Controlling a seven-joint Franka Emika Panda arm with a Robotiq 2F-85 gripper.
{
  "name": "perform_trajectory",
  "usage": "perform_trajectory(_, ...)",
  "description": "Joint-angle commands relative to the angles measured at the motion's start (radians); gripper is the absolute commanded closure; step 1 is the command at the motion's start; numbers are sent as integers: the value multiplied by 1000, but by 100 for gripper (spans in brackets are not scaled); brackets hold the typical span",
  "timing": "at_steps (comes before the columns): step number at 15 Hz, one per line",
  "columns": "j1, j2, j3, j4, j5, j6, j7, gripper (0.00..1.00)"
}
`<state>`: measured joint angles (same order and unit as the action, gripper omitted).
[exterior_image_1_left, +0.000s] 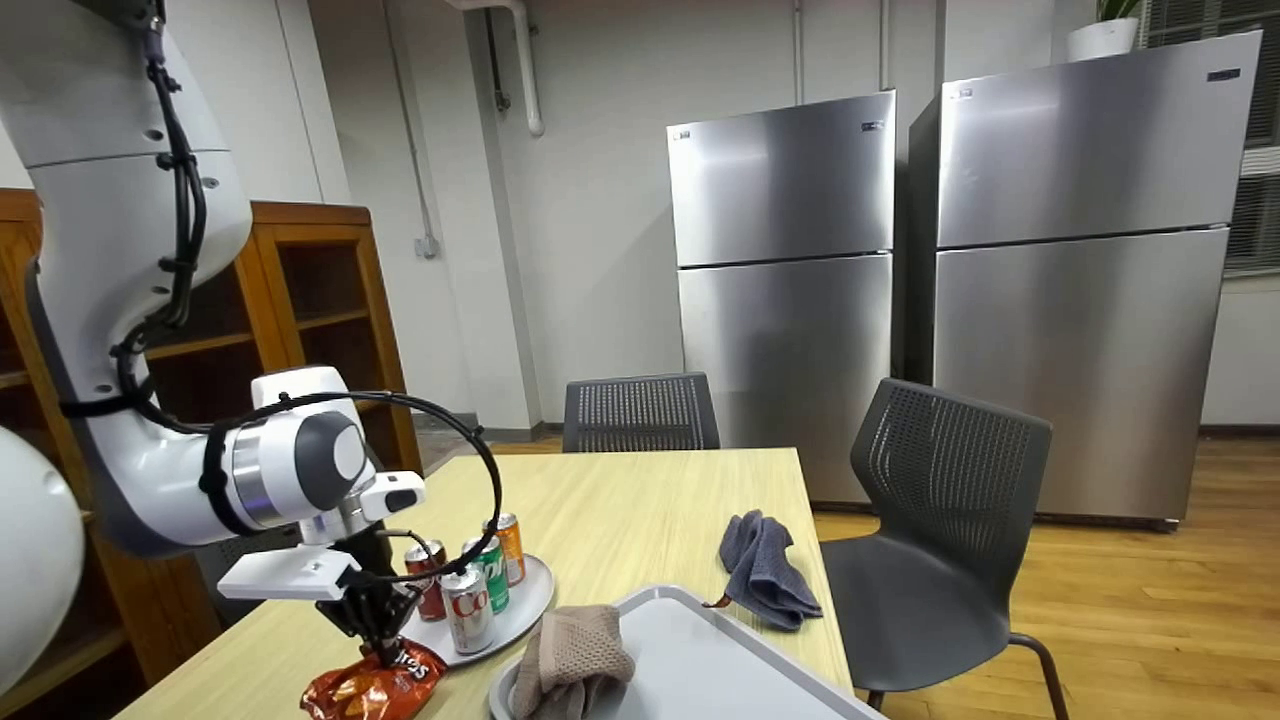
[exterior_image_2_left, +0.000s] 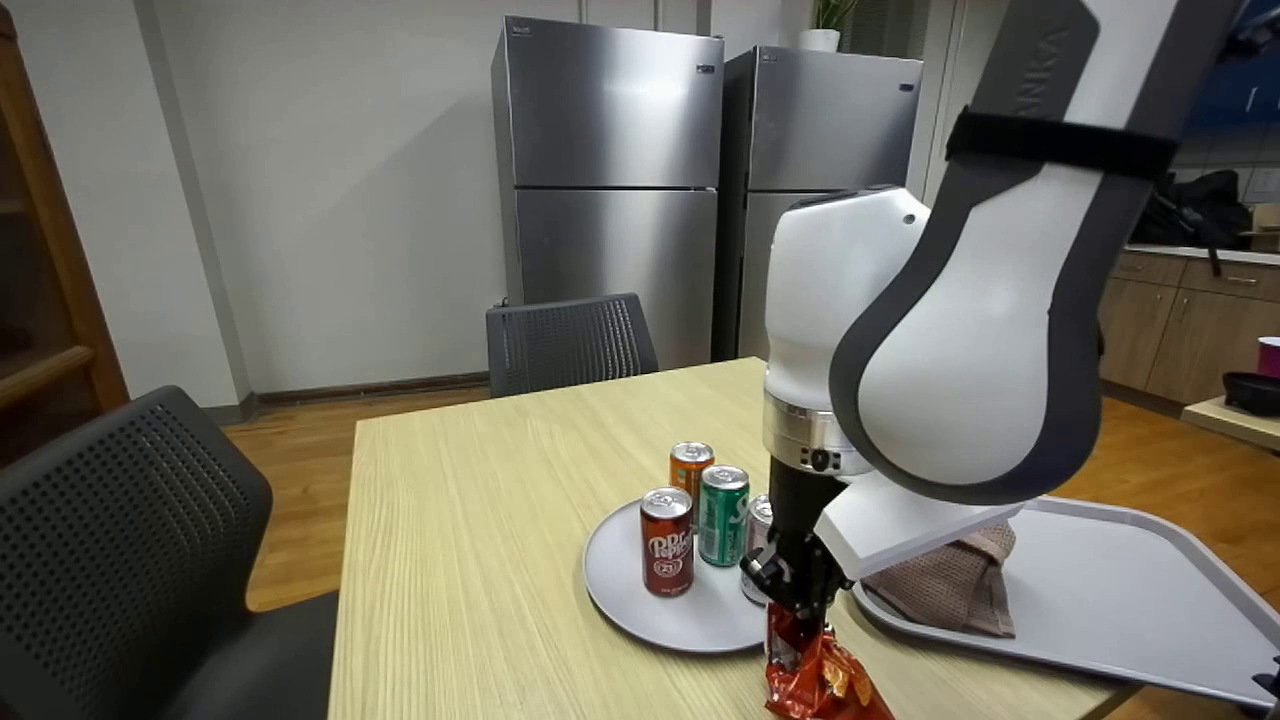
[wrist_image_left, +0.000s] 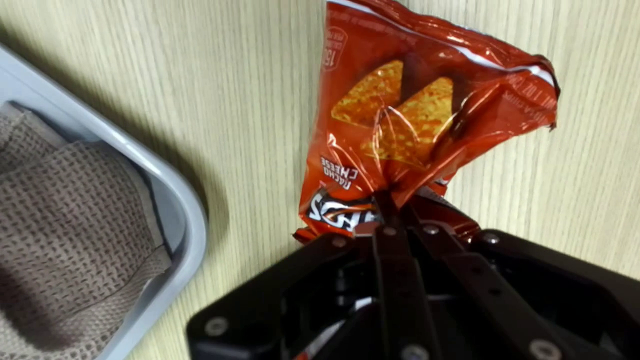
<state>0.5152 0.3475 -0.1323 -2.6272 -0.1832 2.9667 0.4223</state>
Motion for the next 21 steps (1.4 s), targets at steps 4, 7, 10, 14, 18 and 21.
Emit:
perform_trajectory(4, 39, 10, -19, 33, 2, -132, 116, 100)
perform_trajectory(7, 24, 21, -12, 49, 5, -153, 155, 100)
perform_trajectory(10, 19, 36, -17, 70, 2, -163, 196, 100)
perform_trajectory(14, 19, 56, -28, 92, -2, -165, 242, 100)
perform_trajectory(18, 14, 65, -27, 106, 0, -179, 264, 68)
perform_trajectory(21, 1, 49, -20, 105, -1, -190, 257, 45)
